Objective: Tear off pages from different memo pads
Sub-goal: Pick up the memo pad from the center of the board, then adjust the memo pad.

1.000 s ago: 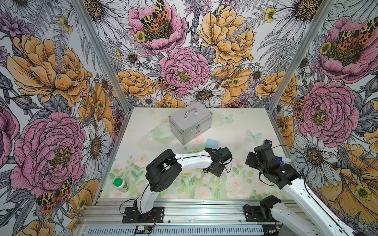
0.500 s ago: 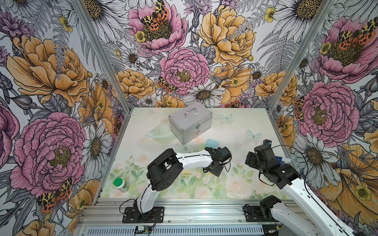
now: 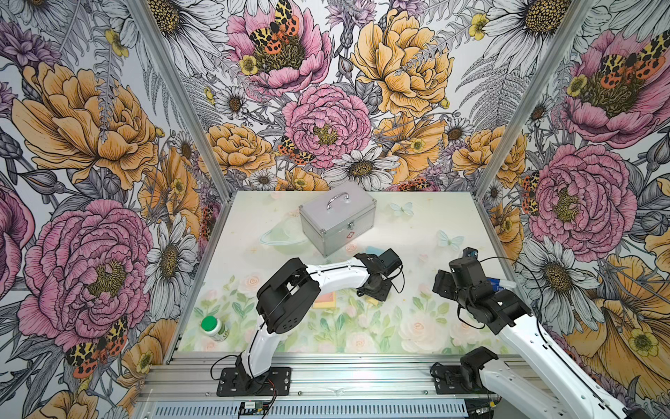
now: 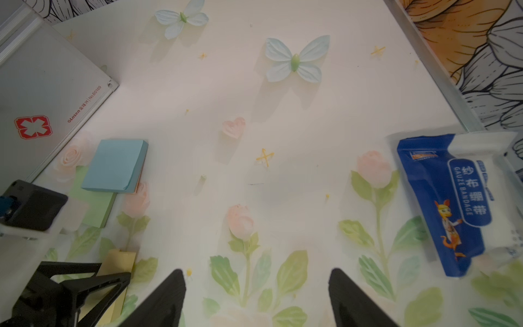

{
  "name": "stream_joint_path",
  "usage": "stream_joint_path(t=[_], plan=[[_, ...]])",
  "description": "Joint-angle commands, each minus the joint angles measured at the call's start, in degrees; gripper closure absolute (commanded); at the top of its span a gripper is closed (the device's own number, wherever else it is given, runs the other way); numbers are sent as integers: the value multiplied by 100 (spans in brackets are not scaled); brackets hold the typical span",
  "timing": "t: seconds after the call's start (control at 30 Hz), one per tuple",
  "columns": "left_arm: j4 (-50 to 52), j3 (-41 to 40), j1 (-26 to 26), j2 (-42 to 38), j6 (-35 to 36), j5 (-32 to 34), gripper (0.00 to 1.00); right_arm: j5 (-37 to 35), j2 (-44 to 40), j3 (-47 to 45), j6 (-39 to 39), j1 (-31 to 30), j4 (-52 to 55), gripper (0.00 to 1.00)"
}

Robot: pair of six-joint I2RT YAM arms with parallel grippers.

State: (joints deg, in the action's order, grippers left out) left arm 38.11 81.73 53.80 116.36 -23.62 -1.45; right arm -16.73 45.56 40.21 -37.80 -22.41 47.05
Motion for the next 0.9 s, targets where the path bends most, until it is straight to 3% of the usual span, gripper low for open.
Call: stream_joint_path(t=[0.0, 0.17, 0.3, 0.67, 0.87], plan=[[-1072, -400, -539, -365, 59, -1799, 61, 504, 73, -39, 328, 9, -351, 18], [-1958, -727, -942, -769, -132, -3213, 59, 1194, 281, -72, 510, -92, -829, 19], [-3453, -1342, -1146, -1037, -726, -4210, 56, 1684, 542, -91, 401, -147, -1252, 22], [-4192, -1918, -958, -1440, -350, -4268, 54, 2697, 1165, -107, -1182, -63, -2795, 39], [-4398, -1927, -916, -1423, -416, -4236, 53, 3000, 1309, -215, -1432, -88, -3217, 40]])
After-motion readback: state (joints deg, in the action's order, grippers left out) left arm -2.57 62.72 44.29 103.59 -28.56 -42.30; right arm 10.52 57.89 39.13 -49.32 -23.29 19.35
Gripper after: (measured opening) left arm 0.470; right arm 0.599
